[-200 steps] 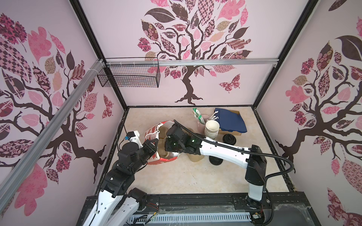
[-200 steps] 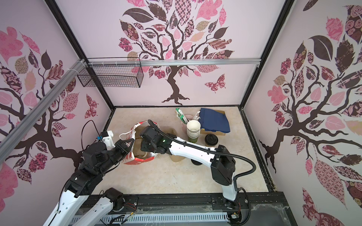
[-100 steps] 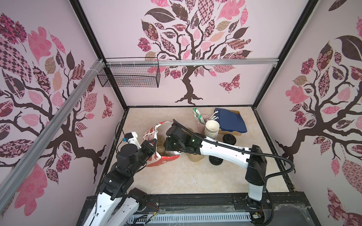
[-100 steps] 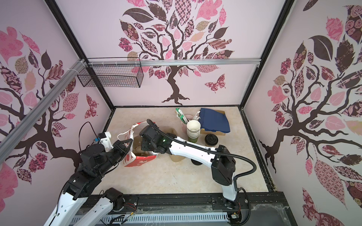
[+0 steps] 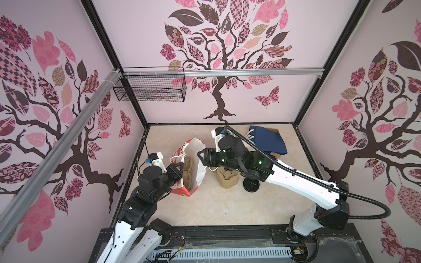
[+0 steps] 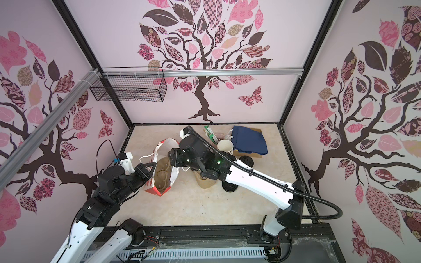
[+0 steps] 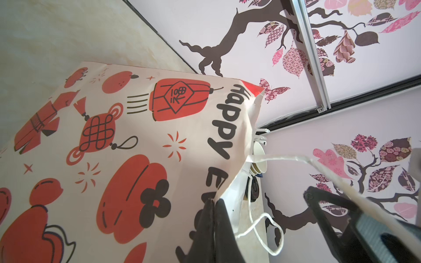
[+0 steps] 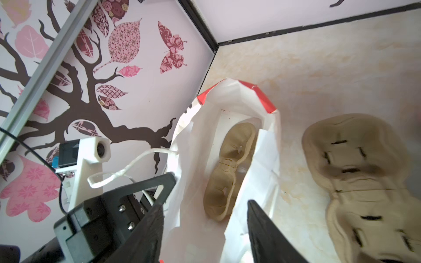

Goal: Pack a coffee takeout order
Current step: Place the cup tray in the takeout bag, then shake the takeout bag at the center of the table.

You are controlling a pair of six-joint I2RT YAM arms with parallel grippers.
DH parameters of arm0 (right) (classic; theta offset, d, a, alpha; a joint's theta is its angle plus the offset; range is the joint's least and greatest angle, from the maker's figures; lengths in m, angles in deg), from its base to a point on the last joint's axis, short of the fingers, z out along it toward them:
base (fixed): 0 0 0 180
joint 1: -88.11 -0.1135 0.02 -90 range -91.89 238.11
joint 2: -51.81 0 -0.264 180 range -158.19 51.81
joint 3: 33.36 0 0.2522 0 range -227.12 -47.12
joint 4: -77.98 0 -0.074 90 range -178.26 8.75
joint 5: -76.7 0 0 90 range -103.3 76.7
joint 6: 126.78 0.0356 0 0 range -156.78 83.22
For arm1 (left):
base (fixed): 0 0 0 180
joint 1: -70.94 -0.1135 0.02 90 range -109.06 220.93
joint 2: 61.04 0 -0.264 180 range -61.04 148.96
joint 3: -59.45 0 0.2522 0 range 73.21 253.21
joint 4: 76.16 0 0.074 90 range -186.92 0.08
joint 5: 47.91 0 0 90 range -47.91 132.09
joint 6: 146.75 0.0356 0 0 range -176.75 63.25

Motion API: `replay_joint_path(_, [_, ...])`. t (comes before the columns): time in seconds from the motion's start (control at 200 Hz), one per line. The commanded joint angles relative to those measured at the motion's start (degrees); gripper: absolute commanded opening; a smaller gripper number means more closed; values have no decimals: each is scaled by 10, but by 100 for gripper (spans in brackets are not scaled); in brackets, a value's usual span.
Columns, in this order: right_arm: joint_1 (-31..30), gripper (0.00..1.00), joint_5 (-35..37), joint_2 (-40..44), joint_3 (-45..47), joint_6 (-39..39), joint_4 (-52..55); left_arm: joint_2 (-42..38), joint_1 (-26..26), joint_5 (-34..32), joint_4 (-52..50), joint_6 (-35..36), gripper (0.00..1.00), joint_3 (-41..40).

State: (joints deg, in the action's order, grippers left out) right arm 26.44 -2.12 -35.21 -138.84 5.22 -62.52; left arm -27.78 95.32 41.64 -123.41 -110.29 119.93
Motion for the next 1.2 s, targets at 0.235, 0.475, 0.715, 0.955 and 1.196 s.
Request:
replay_joint_path(0.235, [8,91,9,12,104,6,-5,11,1,37,-6,55,0,22])
replay_joint_path(0.475, [26,77,-80,-24,111,45,-65,6,1,34,-19,68,0,30])
replay_joint_path(0.715, [29,40,-85,-52,105,61,-77,-6,1,34,-11,81,0,28])
replay_joint_path(0.955, [29,1,-94,-47,117,61,-98,-15,1,27,-14,99,0,18])
replay_joint_path(1.196, [9,0,-79,-1,162,-14,-186,-38,1,16,-12,175,0,8])
